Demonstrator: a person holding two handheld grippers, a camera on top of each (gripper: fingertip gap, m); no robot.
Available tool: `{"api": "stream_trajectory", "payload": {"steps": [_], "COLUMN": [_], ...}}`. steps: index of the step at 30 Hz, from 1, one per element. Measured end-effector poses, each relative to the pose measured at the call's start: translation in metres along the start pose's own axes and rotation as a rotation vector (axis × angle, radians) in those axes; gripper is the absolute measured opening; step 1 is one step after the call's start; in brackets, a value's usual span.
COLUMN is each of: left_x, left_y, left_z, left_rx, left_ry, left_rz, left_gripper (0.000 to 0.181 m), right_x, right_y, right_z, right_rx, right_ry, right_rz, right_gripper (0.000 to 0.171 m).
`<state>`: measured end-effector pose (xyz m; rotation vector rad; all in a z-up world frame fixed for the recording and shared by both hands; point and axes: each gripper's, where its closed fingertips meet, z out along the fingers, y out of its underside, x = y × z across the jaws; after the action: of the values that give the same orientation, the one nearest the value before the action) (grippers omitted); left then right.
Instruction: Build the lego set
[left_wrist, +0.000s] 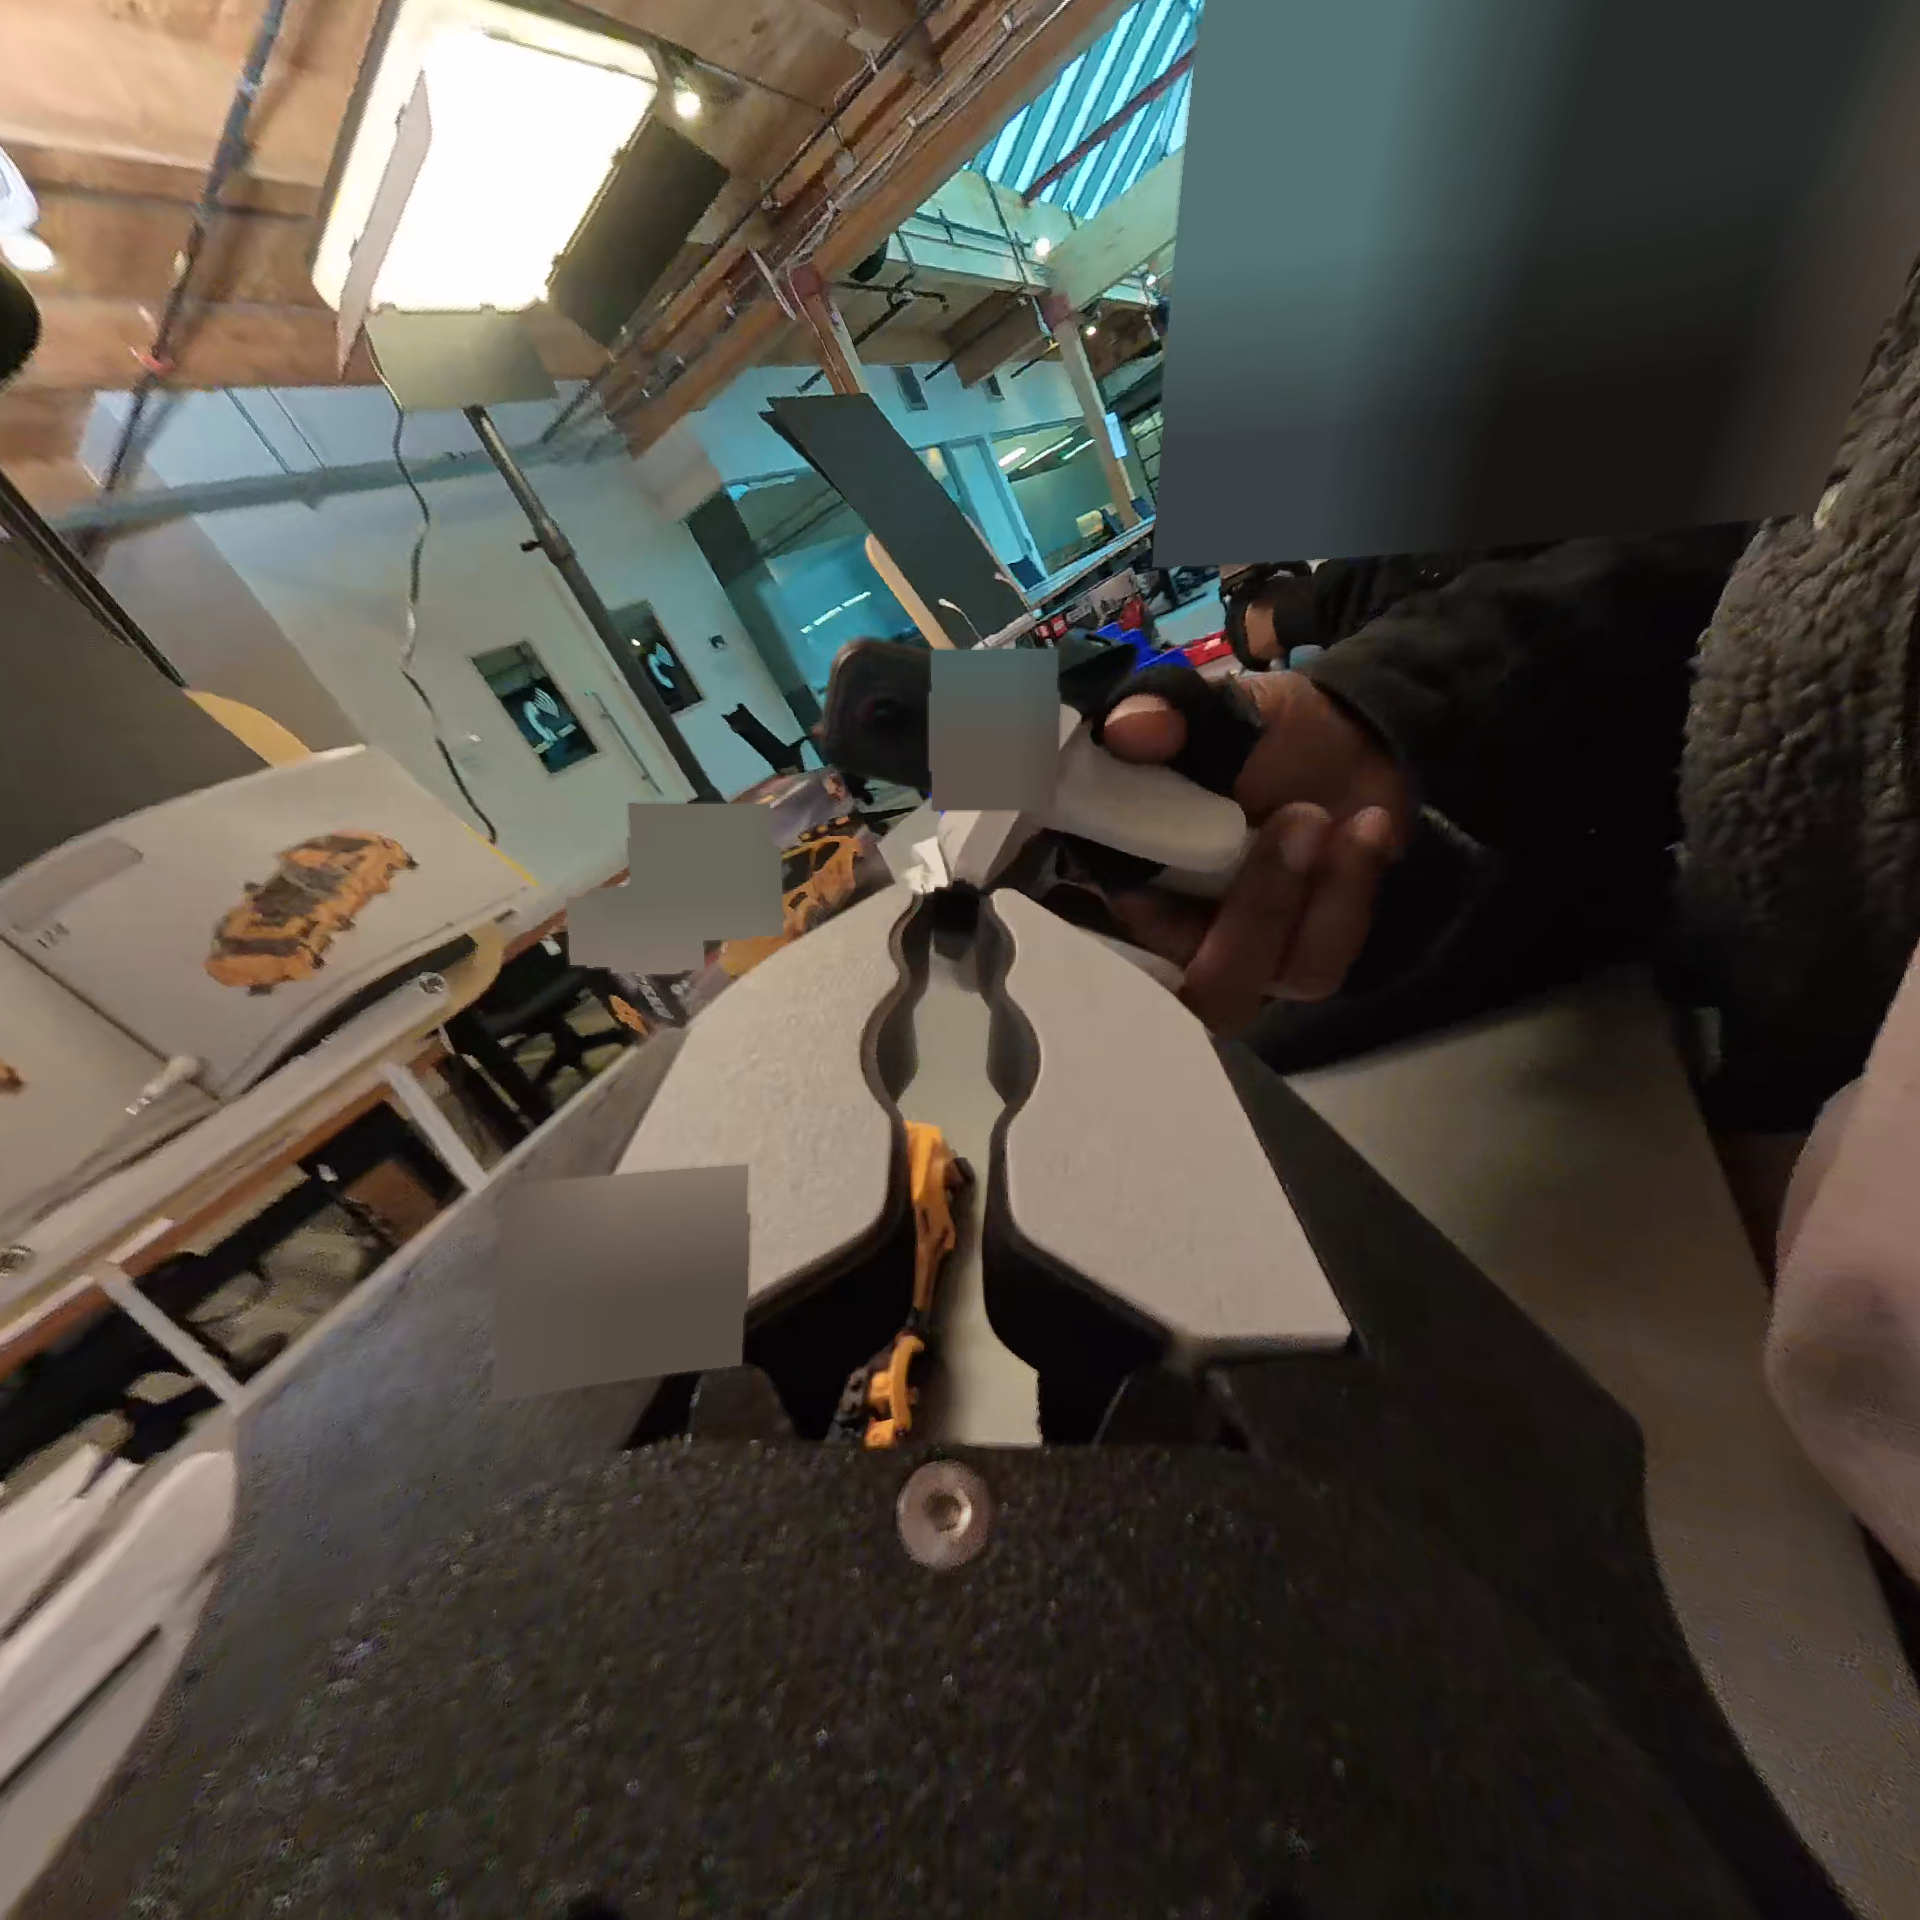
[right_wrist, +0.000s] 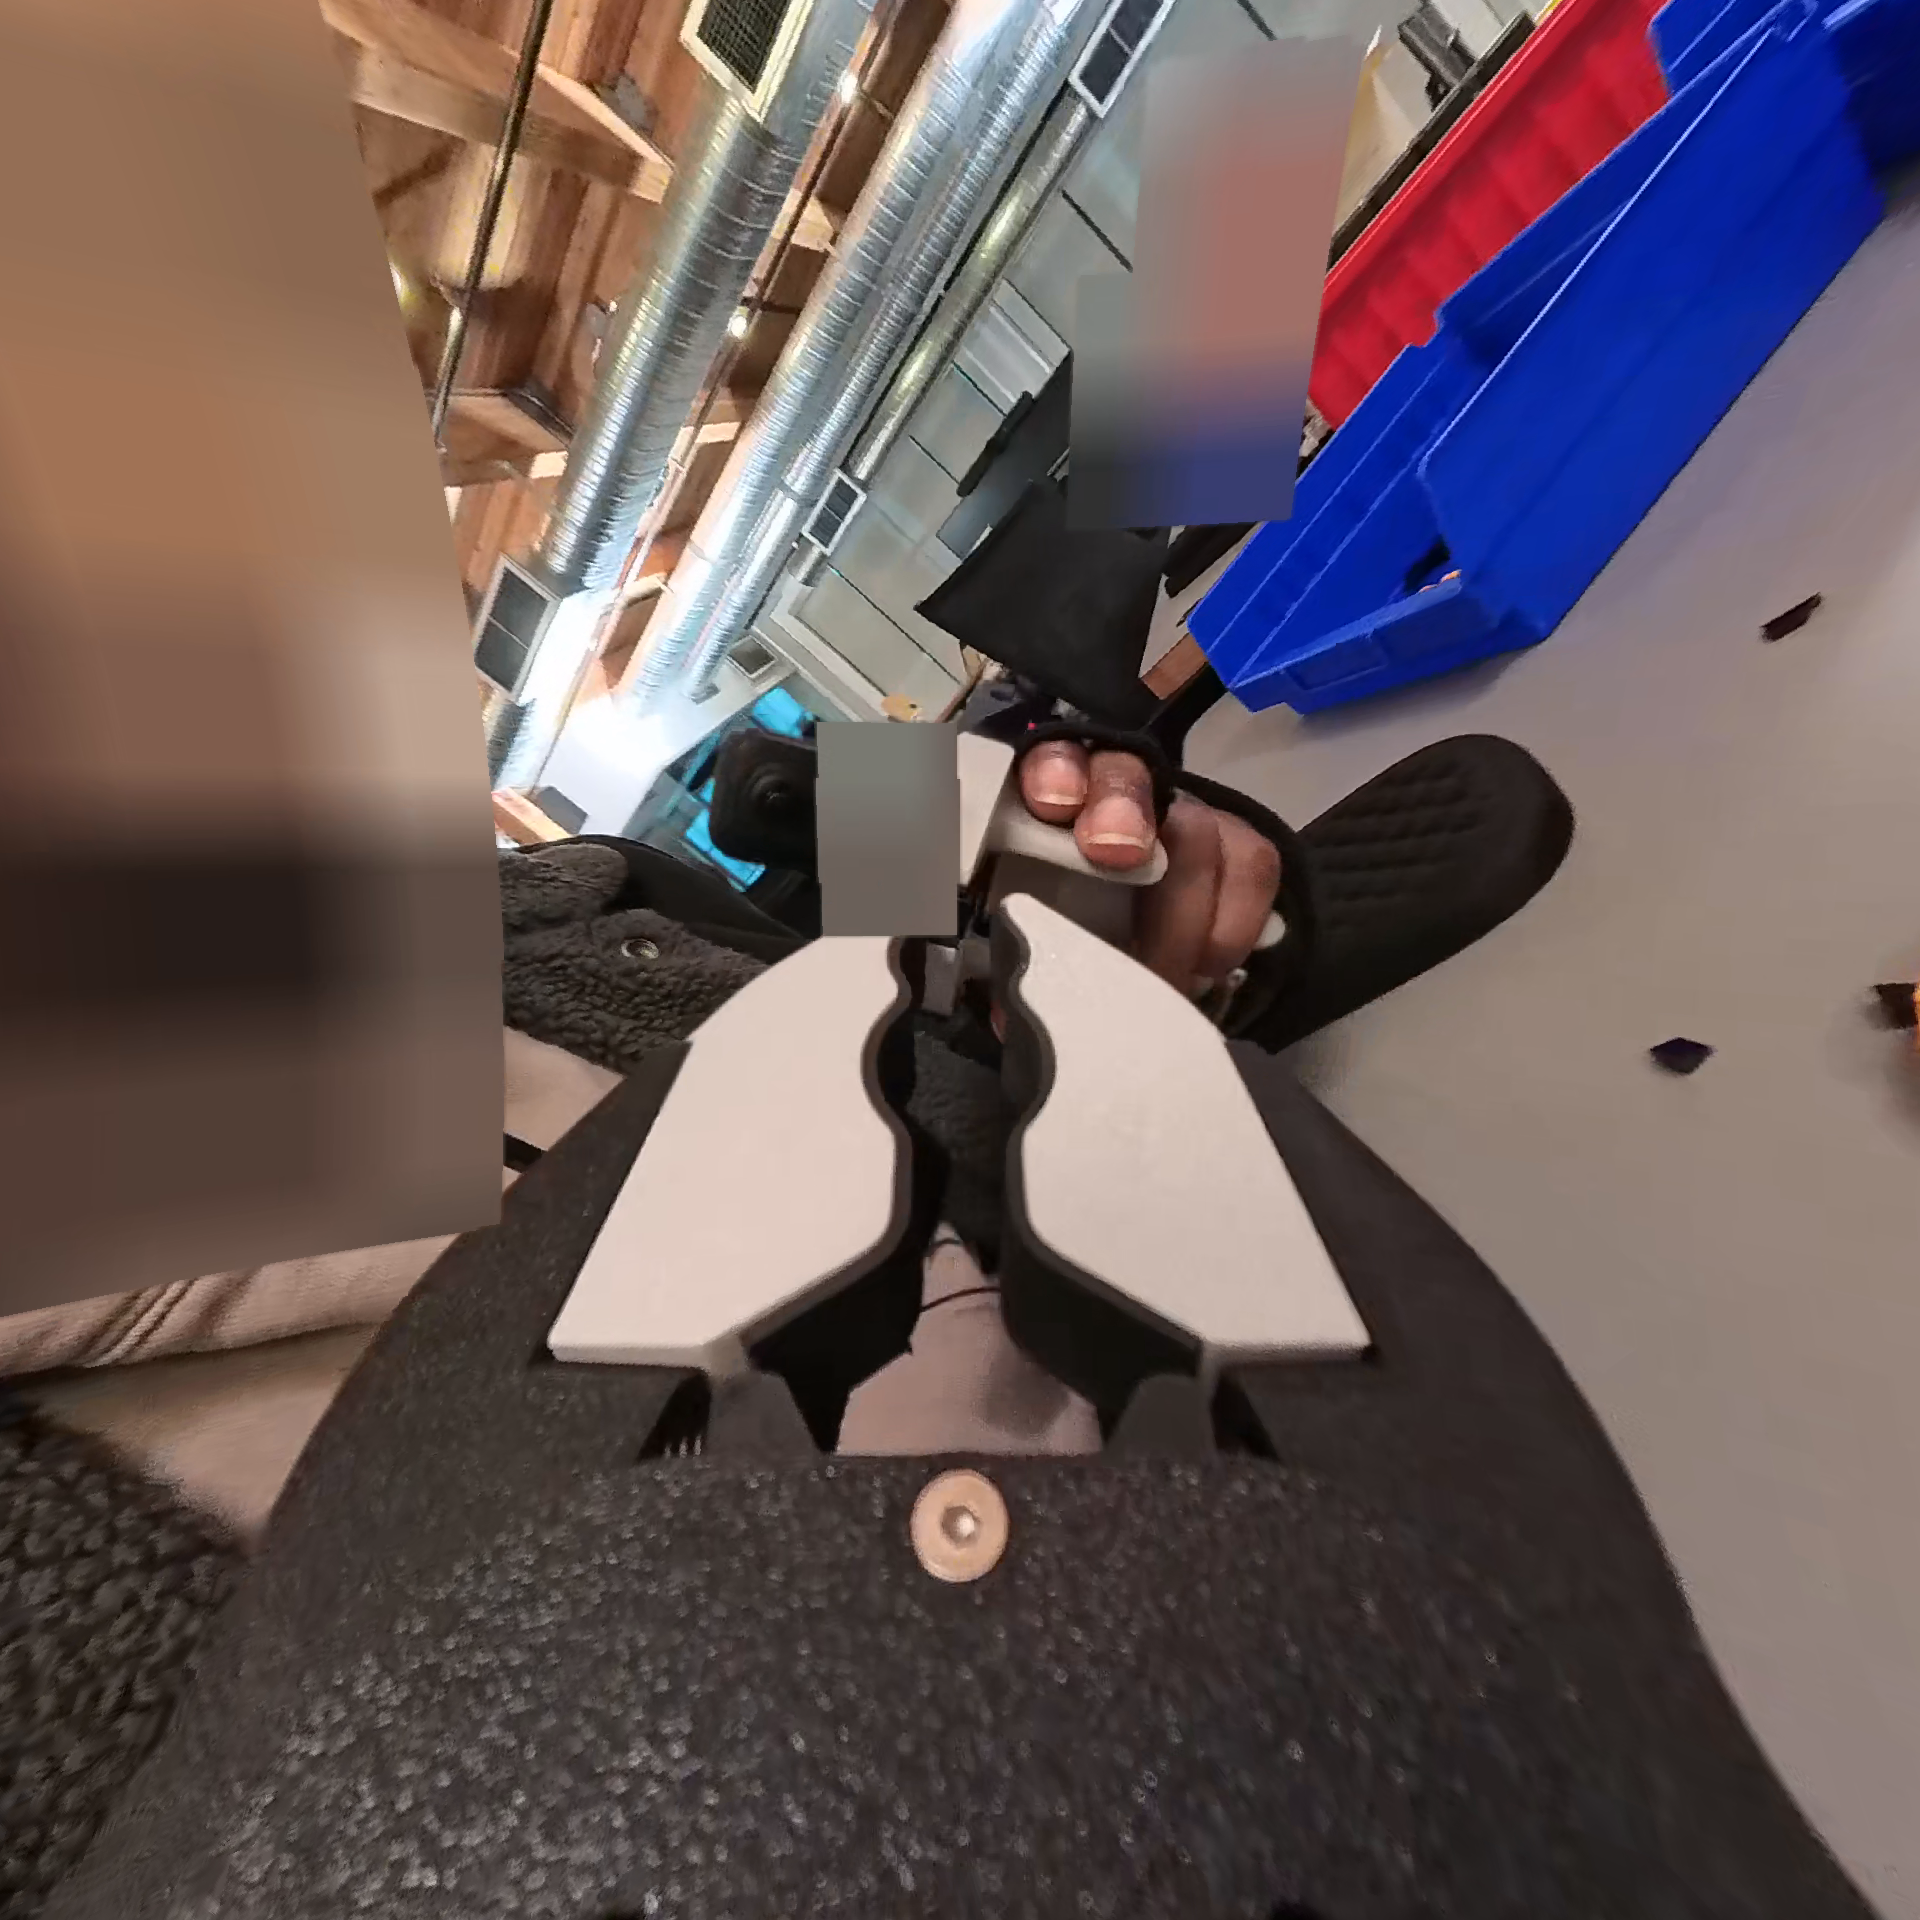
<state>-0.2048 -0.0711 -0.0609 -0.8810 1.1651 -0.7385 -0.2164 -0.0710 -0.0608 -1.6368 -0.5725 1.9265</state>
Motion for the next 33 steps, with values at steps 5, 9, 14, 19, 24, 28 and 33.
{"api": "stream_trajectory", "payload": {"steps": [5,9,14,19,24,28,33], "left_x": [0.008,0.009,0.006,-0.013,-0.047,-0.047,-0.043], "left_y": [-0.003,-0.006,0.000,0.025,0.114,0.171,0.192], "left_z": [-0.002,-0.003,-0.004,-0.019,-0.037,-0.028,-0.017], "left_rx": [0.001,0.004,-0.034,-0.229,-0.674,-0.818,-0.840], "left_ry": [0.024,0.015,0.000,0.026,0.185,0.417,0.591], "left_rz": [0.064,0.085,0.071,-0.077,-0.208,-0.385,-0.433], "left_gripper": [0.008,0.008,0.008,0.033,0.050,0.074,0.076], "right_x": [-0.008,-0.010,-0.004,0.024,0.068,0.094,0.114], "right_y": [0.004,0.007,0.006,0.003,-0.001,0.006,0.013], "right_z": [0.003,0.008,0.009,-0.006,-0.030,-0.036,-0.043], "right_rx": [-0.006,-0.027,-0.027,-0.095,-0.271,-0.371,-0.402], "right_ry": [-0.047,-0.060,-0.029,0.188,0.515,0.654,0.755], "right_rz": [0.047,0.052,0.053,-0.059,-0.211,-0.249,-0.247], "right_gripper": [0.009,0.008,0.008,0.008,0.008,0.008,0.008]}}
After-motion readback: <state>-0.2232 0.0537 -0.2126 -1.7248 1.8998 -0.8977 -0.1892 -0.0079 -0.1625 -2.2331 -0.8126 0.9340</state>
